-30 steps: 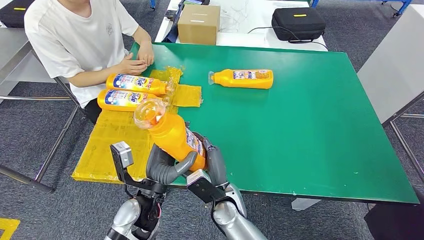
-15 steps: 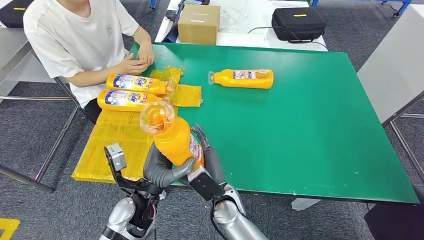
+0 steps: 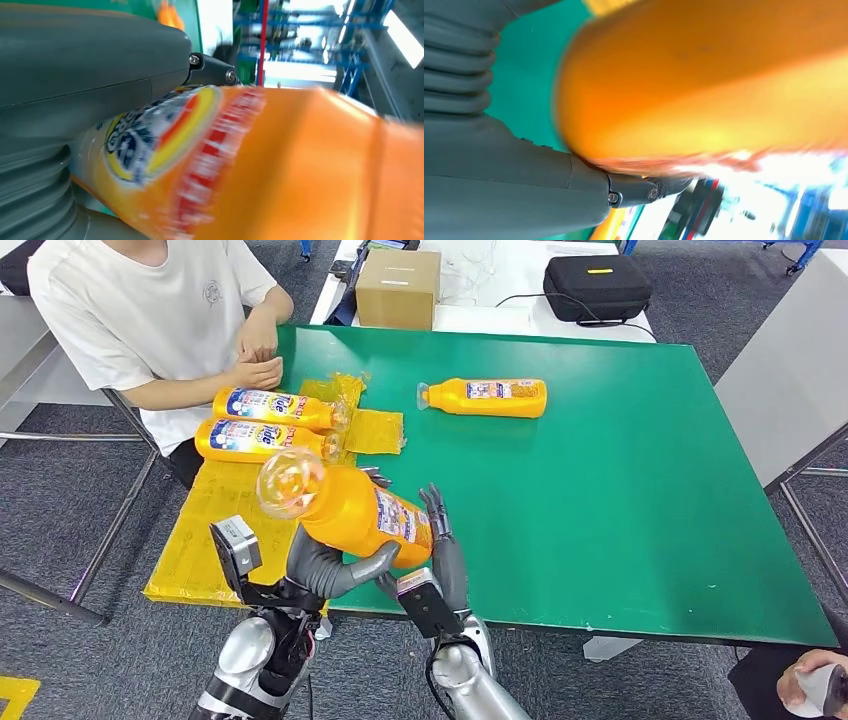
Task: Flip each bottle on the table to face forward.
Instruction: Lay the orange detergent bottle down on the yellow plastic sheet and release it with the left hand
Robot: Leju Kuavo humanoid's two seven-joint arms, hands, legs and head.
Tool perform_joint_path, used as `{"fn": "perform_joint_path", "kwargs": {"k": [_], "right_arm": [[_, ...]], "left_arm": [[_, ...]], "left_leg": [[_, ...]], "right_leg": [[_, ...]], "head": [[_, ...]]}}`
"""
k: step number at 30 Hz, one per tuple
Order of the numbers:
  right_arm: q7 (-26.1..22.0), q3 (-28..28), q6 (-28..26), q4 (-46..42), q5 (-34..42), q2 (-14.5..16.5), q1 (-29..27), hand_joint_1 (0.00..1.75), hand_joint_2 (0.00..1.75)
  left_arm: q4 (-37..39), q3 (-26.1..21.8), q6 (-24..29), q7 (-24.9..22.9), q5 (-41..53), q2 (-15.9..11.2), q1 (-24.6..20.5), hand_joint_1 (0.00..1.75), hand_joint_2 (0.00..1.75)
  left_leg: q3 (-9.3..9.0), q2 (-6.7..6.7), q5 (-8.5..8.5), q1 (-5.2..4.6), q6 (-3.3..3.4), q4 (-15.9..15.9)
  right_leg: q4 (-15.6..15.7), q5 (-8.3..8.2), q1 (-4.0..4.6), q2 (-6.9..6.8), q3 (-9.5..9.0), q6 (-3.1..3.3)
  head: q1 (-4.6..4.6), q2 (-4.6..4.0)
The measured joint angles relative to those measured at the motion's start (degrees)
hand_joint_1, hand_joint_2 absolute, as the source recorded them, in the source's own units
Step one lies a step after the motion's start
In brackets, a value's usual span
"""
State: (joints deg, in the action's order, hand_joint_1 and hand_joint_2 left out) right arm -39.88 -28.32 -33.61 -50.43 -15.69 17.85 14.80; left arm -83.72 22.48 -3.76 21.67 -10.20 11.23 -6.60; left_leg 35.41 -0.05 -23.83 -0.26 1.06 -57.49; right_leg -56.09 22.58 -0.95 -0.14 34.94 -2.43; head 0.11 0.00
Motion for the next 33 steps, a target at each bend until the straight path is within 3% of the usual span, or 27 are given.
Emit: {"fn": "perform_joint_path", "kwargs": {"k": [3, 8, 13, 17, 20, 24, 29, 33], "right_arm": [[-0.1, 2.74, -5.01, -4.63, 0.63, -0.11, -1.76, 0.0, 0.0], [-0.13, 7.85, -6.28, -15.13, -1.21, 0.08, -6.23, 0.0, 0.0], [-0.16, 9.86, -6.3, -23.58, -1.92, 0.28, -9.1, 0.0, 0.0], [-0.16, 10.08, -6.29, -25.47, 1.02, 0.27, -9.54, 0.0, 0.0], [-0.16, 9.49, -6.28, -26.09, 3.3, 0.15, -9.56, 0.0, 0.0], [-0.16, 7.69, -6.28, -27.38, 5.05, -0.31, -9.63, 0.0, 0.0], [-0.16, 5.39, -6.28, -29.02, 6.76, -1.21, -9.81, 0.0, 0.0], [-0.16, 3.77, -6.28, -30.42, 7.47, -2.05, -9.92, 0.0, 0.0]], "left_arm": [[0.19, -2.73, 5.58, 0.58, 5.3, -0.37, -0.69, 1.75, 1.75], [0.91, -8.46, 13.95, 2.72, 13.62, -1.15, -1.73, 1.75, 1.75], [1.38, -12.17, 17.24, 3.61, 17.98, -1.56, -2.95, 1.75, 1.75], [2.05, -13.96, 17.57, 3.77, 18.98, -1.64, -3.77, 1.75, 1.75], [2.88, -14.38, 20.99, 3.65, 25.76, -1.92, -4.31, 1.75, 1.75], [6.71, -13.52, 26.95, -0.3, 46.53, -3.71, -5.62, 1.75, 1.75], [14.01, -11.48, 26.36, -4.83, 61.13, -6.83, -6.97, 1.75, 1.75], [19.66, -10.56, 25.06, -6.07, 65.52, -9.33, -8.37, 1.75, 1.75]], "left_leg": [[-0.01, 0.02, 0.0, 0.0, 0.0, 0.0], [0.01, -0.03, 0.01, 0.01, -0.01, 0.0], [0.03, -0.03, 0.01, 0.01, -0.01, 0.0], [0.03, -0.02, 0.02, 0.0, 0.0, 0.0], [0.03, -0.02, 0.04, 0.0, 0.01, 0.0], [0.02, 0.0, 0.05, 0.0, 0.0, 0.0], [0.02, 0.06, 0.05, 0.01, 0.0, 0.0], [0.02, 0.1, 0.05, 0.01, 0.0, 0.0]], "right_leg": [[0.0, 0.0, 0.0, 0.01, 0.01, 0.0], [-0.01, 0.0, 0.02, -0.02, 0.04, 0.01], [0.0, 0.0, 0.01, -0.01, 0.05, 0.01], [0.0, 0.0, -0.01, -0.01, 0.04, 0.01], [0.0, -0.01, -0.01, -0.01, 0.03, 0.0], [-0.01, -0.01, 0.0, -0.01, 0.04, 0.01], [-0.02, -0.01, 0.01, 0.03, 0.07, 0.01], [-0.02, -0.01, 0.01, 0.03, 0.08, 0.01]], "head": [[-0.01, 0.0], [0.01, 0.0], [0.0, 0.0], [-0.01, 0.0], [-0.01, 0.0], [0.0, 0.0], [0.0, 0.0], [-0.01, 0.0]]}}
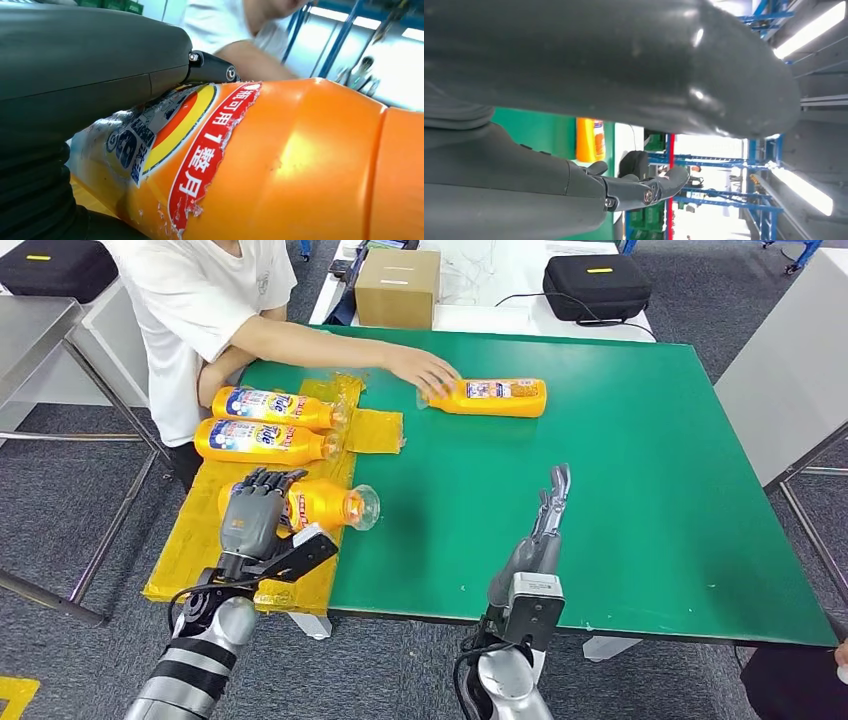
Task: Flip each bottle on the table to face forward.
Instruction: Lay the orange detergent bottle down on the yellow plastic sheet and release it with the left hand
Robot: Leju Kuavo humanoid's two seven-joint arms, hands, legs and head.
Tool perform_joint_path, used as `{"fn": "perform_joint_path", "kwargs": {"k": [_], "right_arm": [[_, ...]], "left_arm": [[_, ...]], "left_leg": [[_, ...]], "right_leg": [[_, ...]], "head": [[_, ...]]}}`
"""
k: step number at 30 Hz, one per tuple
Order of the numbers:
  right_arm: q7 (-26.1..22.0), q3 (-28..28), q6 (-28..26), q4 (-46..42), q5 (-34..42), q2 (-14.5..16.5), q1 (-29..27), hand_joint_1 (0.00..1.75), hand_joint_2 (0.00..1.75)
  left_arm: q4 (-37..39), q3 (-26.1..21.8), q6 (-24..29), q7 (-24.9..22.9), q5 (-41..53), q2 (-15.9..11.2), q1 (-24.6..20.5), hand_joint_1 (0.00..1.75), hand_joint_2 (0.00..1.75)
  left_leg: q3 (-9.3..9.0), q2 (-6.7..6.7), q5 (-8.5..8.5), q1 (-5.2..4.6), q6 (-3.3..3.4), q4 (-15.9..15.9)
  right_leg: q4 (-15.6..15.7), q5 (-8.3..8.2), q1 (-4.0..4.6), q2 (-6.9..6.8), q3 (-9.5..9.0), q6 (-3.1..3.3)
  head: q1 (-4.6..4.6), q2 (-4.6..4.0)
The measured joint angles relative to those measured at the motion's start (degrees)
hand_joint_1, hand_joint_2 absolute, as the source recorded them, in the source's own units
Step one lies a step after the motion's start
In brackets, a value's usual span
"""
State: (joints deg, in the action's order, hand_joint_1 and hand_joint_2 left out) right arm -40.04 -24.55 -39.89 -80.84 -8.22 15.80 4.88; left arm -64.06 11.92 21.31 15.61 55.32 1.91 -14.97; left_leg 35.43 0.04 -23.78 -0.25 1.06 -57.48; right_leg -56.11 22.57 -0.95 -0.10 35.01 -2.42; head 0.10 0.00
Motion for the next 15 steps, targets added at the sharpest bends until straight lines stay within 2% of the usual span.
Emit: {"fn": "perform_joint_path", "kwargs": {"k": [6, 12, 13, 15], "right_arm": [[0.0, -0.73, 0.44, -1.54, 0.78, -0.95, -0.61, 0.0, 0.0], [0.0, -0.77, 3.07, -1.46, 1.73, -1.25, -0.55, 0.0, 0.0], [0.0, -0.77, 3.52, -1.37, 1.88, -1.25, -0.52, 0.0, 0.0], [0.0, -0.76, 4.17, -1.12, 2.18, -1.25, -0.47, 0.0, 0.0]], "left_arm": [[6.89, 0.2, -5.73, -4.0, 4.12, -2.54, -3.12, 1.75, 1.75], [14.98, 1.72, -13.01, -5.18, 8.96, -4.25, -8.33, 1.72, 1.75], [16.38, 2.29, -13.74, -5.3, 9.93, -4.52, -9.31, 1.51, 1.75], [18.97, 3.44, -15.0, -5.42, 11.35, -4.92, -11.19, 0.65, 1.75]], "left_leg": [[0.01, -0.02, 0.0, 0.0, 0.0, 0.0], [0.0, -0.06, 0.03, 0.0, 0.01, 0.0], [0.0, -0.05, 0.03, 0.0, 0.01, 0.0], [0.0, -0.06, 0.04, 0.0, 0.0, 0.0]], "right_leg": [[0.0, 0.0, 0.0, -0.01, -0.01, 0.0], [-0.01, -0.01, 0.0, -0.01, -0.03, 0.0], [-0.01, -0.01, 0.0, -0.01, -0.03, 0.0], [-0.02, -0.02, 0.0, -0.02, -0.03, 0.0]], "head": [[0.0, 0.0], [0.01, 0.0], [0.01, 0.0], [0.01, 0.0]]}}
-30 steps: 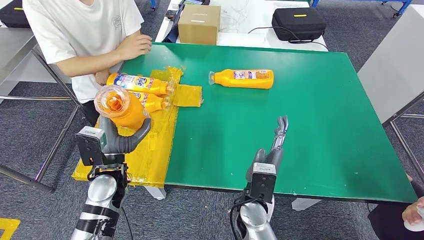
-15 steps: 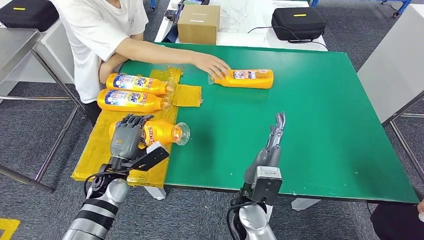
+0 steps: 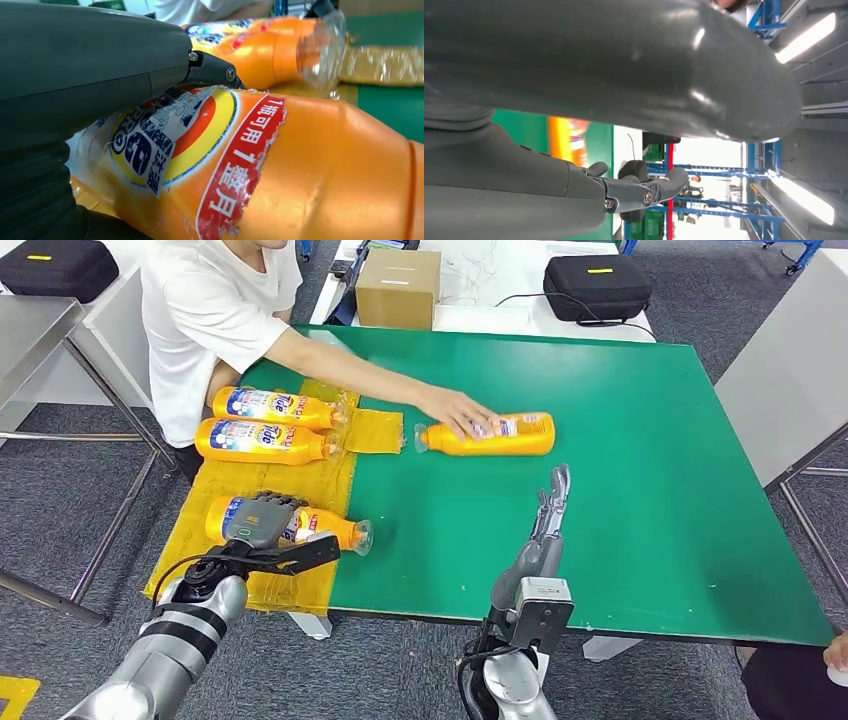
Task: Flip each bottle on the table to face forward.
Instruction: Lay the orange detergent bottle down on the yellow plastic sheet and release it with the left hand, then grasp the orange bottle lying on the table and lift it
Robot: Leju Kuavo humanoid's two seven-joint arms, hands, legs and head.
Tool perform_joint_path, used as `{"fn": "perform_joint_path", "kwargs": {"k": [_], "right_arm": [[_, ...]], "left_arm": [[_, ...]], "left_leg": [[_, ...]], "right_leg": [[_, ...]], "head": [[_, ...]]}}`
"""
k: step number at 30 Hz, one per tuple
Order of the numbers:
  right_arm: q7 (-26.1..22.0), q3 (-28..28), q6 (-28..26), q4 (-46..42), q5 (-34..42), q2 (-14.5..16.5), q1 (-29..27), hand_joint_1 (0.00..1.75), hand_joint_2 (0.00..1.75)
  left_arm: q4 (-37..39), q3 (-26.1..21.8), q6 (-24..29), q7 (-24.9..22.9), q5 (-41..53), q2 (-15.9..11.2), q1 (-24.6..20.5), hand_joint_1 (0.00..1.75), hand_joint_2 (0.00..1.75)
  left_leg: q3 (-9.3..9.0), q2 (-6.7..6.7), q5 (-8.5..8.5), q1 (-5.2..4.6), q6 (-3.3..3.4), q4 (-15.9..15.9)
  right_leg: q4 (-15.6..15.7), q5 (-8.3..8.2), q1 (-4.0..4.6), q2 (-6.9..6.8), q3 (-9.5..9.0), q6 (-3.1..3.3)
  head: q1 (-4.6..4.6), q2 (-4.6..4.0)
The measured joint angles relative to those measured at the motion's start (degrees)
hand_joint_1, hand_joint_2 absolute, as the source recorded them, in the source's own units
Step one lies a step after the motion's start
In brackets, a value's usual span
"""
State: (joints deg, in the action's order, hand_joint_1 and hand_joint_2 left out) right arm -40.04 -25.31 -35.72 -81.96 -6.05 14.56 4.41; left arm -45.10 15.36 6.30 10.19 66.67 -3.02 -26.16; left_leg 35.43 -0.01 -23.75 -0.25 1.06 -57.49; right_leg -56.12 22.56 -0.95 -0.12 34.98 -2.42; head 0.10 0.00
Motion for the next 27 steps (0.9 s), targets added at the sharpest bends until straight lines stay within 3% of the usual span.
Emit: {"fn": "perform_joint_path", "kwargs": {"k": [1, 2, 6, 14, 20, 27], "right_arm": [[0.0, 0.01, 0.21, 0.15, 0.13, 0.0, 0.03, 0.0, 0.0], [0.0, 0.02, 0.43, 0.29, 0.25, 0.0, 0.07, 0.0, 0.0], [0.0, 0.05, 1.3, 0.88, 0.6, 0.02, 0.35, 0.0, 0.0], [0.0, 0.26, 3.27, 2.45, 0.98, 0.17, 0.95, 0.0, 0.0], [0.0, 0.18, 2.54, 3.22, 0.03, 0.17, 1.13, 0.0, 0.0], [0.0, -1.57, -1.98, 4.15, -3.41, -0.4, 1.82, 0.0, 0.0]], "left_arm": [[1.15, 0.55, -0.62, -0.04, 0.36, -0.14, -0.91, 0.24, 1.75], [2.15, 0.98, -1.25, -0.08, 0.53, -0.22, -1.75, 0.01, 1.75], [5.03, 1.62, -4.61, 0.9, -2.26, -0.28, -3.94, 0.0, 1.75], [5.31, -1.05, -15.57, 9.56, -18.34, -0.36, -4.29, 0.0, 1.75], [-1.22, -2.9, -22.3, 11.8, -31.43, -0.48, -1.13, 0.0, 1.75], [-12.69, -3.62, -21.09, 12.96, -44.85, -0.45, 3.27, 0.0, 1.75]], "left_leg": [[0.0, -0.02, 0.0, 0.0, 0.0, 0.0], [0.0, -0.05, 0.0, 0.0, 0.0, 0.0], [-0.01, -0.12, 0.0, 0.0, 0.0, 0.01], [-0.05, -0.17, 0.05, 0.0, 0.0, 0.01], [-0.04, -0.15, 0.05, 0.0, -0.01, 0.01], [-0.01, -0.14, 0.04, 0.0, -0.01, 0.01]], "right_leg": [[0.0, 0.0, 0.0, -0.01, -0.01, 0.0], [0.0, 0.0, 0.0, -0.03, -0.03, 0.0], [0.0, 0.01, 0.0, -0.08, -0.07, 0.0], [-0.01, 0.01, -0.01, -0.12, -0.13, 0.0], [-0.01, 0.01, -0.01, -0.12, -0.1, 0.0], [0.0, 0.01, 0.0, -0.11, -0.05, 0.0]], "head": [[0.0, 0.0], [0.0, 0.0], [0.0, 0.0], [0.0, 0.0], [0.0, 0.0], [0.0, 0.0]]}}
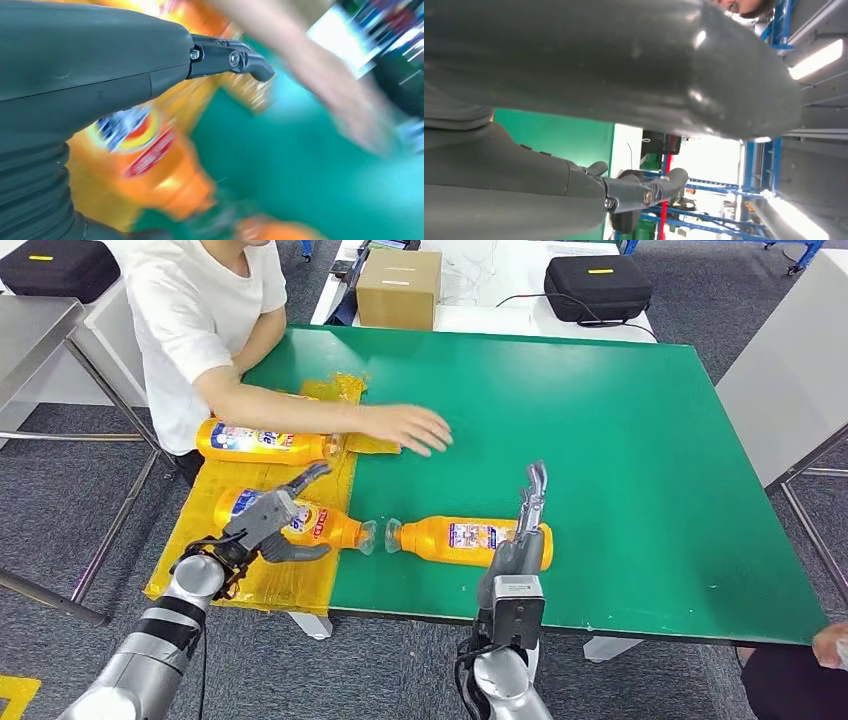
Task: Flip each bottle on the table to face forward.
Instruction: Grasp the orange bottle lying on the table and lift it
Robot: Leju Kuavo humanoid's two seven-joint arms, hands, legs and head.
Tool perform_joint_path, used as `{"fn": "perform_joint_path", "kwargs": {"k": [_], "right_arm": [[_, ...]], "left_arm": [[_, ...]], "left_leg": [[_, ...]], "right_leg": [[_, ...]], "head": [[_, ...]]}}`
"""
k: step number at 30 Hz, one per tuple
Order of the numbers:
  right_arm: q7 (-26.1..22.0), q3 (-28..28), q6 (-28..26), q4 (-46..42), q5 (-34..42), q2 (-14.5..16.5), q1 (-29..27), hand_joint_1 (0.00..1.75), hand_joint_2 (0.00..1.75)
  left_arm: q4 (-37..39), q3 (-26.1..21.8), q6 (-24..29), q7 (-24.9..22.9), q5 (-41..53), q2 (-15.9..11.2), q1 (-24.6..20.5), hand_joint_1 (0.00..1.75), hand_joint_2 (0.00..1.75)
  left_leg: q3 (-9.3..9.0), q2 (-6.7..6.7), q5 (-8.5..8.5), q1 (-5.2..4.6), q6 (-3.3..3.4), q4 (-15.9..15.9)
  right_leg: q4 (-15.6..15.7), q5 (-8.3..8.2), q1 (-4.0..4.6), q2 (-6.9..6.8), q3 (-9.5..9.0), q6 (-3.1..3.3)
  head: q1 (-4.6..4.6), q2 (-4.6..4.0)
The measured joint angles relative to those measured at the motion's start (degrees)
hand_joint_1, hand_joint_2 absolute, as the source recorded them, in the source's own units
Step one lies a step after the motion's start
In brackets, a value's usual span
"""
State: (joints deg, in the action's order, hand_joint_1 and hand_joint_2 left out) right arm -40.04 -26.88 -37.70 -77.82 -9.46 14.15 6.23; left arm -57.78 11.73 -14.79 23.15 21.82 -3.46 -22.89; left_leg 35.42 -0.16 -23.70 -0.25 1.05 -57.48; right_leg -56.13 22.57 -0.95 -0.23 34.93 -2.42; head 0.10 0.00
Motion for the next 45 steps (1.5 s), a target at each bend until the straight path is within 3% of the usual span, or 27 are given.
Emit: {"fn": "perform_joint_path", "kwargs": {"k": [4, 9, 20, 29, 35, 45], "right_arm": [[0.0, -0.67, -1.72, 1.05, -5.68, -0.77, 0.28, 0.0, 1.75], [3.27, -0.37, -1.08, 7.87, -23.03, -1.8, 1.88, 0.0, 1.75], [18.24, 3.52, 3.0, 16.27, -43.85, -8.9, 3.65, 0.0, 1.75], [21.99, 7.04, 4.63, 16.97, -48.97, -12.85, 4.2, 0.0, 1.75], [24.77, 9.94, 12.78, 20.29, -49.75, -15.18, 7.32, 0.0, 1.75], [24.57, 10.68, 15.28, 29.95, -49.35, -15.3, 13.54, 0.0, 1.75]], "left_arm": [[-8.8, -0.95, 3.97, 0.33, -5.77, 1.07, 2.41, 0.0, 1.75], [-17.25, -3.18, 10.73, 0.17, -14.57, 4.16, 4.06, 0.0, 1.75], [-29.66, -8.06, 18.75, -1.01, -26.06, 8.06, 9.13, 0.0, 1.75], [-35.39, -7.39, 18.5, 0.03, -25.09, 8.99, 12.29, 0.0, 1.75], [-36.46, -6.58, 18.77, -0.48, -24.38, 9.19, 13.51, 0.0, 1.75], [-33.04, -6.42, 20.13, -2.19, -23.0, 9.74, 11.73, 0.0, 1.75]], "left_leg": [[0.02, -0.01, 0.0, 0.0, 0.0, 0.0], [0.02, -0.02, 0.0, -0.01, 0.01, 0.0], [0.04, -0.06, -0.01, -0.02, 0.02, -0.02], [0.05, -0.06, -0.02, -0.03, 0.03, -0.02], [0.04, -0.04, 0.0, -0.03, 0.04, -0.03], [0.03, -0.03, 0.04, -0.03, 0.07, -0.04]], "right_leg": [[0.01, 0.0, -0.01, -0.01, 0.0, 0.0], [0.02, 0.0, -0.01, -0.01, -0.02, 0.0], [0.02, -0.01, -0.01, -0.04, -0.01, -0.01], [0.03, -0.01, -0.01, -0.04, -0.01, -0.02], [0.03, -0.05, -0.02, -0.03, -0.01, -0.05], [0.02, -0.05, -0.01, -0.03, -0.01, -0.06]], "head": [[0.0, 0.0], [0.0, 0.0], [0.01, 0.0], [0.02, 0.0], [0.01, 0.0], [0.01, 0.0]]}}
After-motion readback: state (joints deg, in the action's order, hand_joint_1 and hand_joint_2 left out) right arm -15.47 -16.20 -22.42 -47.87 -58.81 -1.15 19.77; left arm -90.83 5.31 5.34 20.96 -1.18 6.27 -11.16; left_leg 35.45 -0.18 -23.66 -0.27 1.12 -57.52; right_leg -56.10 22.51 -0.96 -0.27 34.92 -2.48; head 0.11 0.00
